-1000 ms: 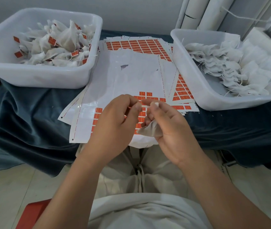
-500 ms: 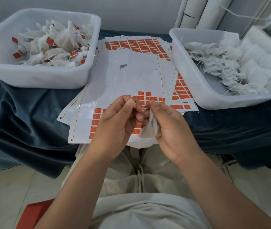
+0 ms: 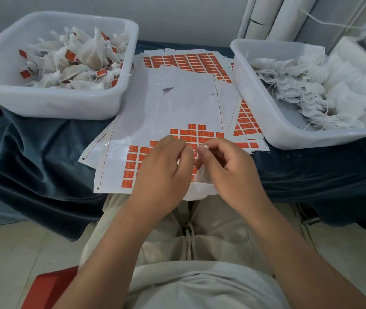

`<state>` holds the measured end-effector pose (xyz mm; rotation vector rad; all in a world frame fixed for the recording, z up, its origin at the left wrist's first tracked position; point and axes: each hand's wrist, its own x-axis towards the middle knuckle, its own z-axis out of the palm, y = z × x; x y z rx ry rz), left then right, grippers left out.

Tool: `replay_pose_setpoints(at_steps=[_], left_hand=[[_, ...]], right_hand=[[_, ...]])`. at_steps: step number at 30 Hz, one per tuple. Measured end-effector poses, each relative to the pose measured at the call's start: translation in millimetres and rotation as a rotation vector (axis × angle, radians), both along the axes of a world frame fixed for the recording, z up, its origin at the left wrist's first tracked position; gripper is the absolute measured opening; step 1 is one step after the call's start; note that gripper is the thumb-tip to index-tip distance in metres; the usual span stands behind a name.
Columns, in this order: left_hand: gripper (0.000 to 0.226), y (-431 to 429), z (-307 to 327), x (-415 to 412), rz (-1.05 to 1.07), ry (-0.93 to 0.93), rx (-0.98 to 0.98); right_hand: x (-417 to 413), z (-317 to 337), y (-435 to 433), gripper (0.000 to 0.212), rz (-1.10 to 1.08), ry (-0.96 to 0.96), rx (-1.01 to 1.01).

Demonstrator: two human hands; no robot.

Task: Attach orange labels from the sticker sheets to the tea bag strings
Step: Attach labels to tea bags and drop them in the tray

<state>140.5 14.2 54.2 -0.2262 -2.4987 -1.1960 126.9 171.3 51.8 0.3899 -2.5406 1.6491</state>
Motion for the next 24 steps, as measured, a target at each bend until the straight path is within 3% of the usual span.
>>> replay_pose_setpoints(at_steps=[5, 11, 15, 18, 19, 21, 23, 24], left_hand=[[0.052, 2, 0, 2, -0.038, -0.172, 0.361], [0.045, -4, -5, -1, 0.028, -0.113, 0.31], [0.031, -19, 5, -3, -0.094, -0.156, 0.45], [0.028, -38, 14, -6, -0.203, -0.13, 0.559], [0.028, -44, 17, -5, -0.23, -0.142, 0.617], [0.029, -56, 22, -4, -0.242, -0.205, 0.71], [0.041, -68, 24, -2, -0.226, -0.278, 0.65], [0.047, -74, 24, -3, -0.202, -0.318, 0.556]], right_hand=[[6, 2, -8, 0.017, 0.028, 0.056, 0.033], [5, -1, -11, 0.02, 0.031, -0.004, -0.003], [3, -1, -10, 0.023, 0.229, -0.174, -0.117], [6, -2, -14, 0.031, 0.133, -0.281, -0.274], [11, -6, -19, 0.036, 0.076, -0.368, -0.349], [27, -21, -34, 0.043, 0.034, -0.759, -0.562], [47, -40, -56, 0.054, 0.077, -1.18, -0.671], [55, -49, -66, 0.063, 0.064, -1.294, -0.722]])
